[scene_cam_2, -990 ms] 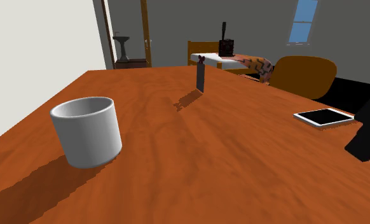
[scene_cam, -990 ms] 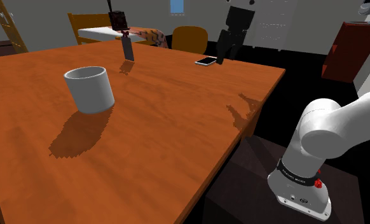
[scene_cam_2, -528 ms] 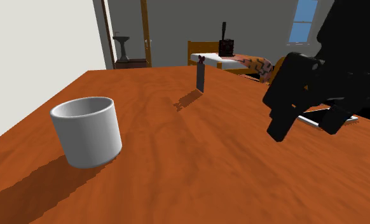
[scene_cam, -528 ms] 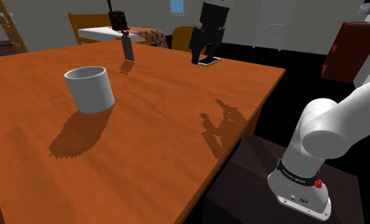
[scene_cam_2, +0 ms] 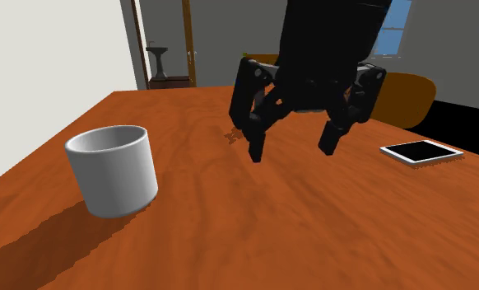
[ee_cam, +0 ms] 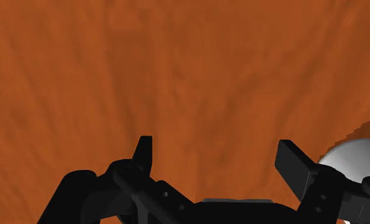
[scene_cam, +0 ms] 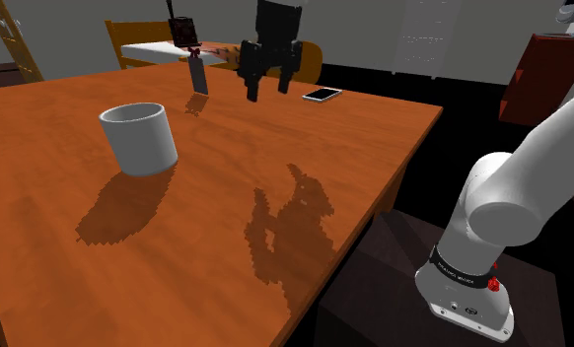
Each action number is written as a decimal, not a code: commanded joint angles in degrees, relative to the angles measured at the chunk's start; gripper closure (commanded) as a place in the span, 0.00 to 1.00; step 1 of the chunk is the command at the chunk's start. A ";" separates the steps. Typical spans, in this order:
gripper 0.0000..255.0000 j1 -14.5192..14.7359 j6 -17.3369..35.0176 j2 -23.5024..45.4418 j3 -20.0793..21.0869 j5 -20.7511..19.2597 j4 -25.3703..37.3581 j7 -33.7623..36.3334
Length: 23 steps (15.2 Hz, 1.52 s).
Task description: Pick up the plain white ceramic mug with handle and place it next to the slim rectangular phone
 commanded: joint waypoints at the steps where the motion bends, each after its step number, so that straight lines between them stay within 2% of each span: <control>1: 0.00 0.18 0.41 3.83 2.21 -0.97 3.46 2.66; 5: 0.00 0.77 -0.28 12.47 6.31 -4.41 12.43 7.91; 9: 0.00 2.64 -2.43 22.38 9.96 -9.68 23.33 13.47; 11: 0.00 4.45 -4.26 27.93 11.38 -12.97 29.82 16.17; 15: 0.00 9.85 -9.21 38.97 12.58 -19.53 44.08 20.12; 23: 0.00 8.53 -2.70 37.80 12.17 -18.74 36.54 20.22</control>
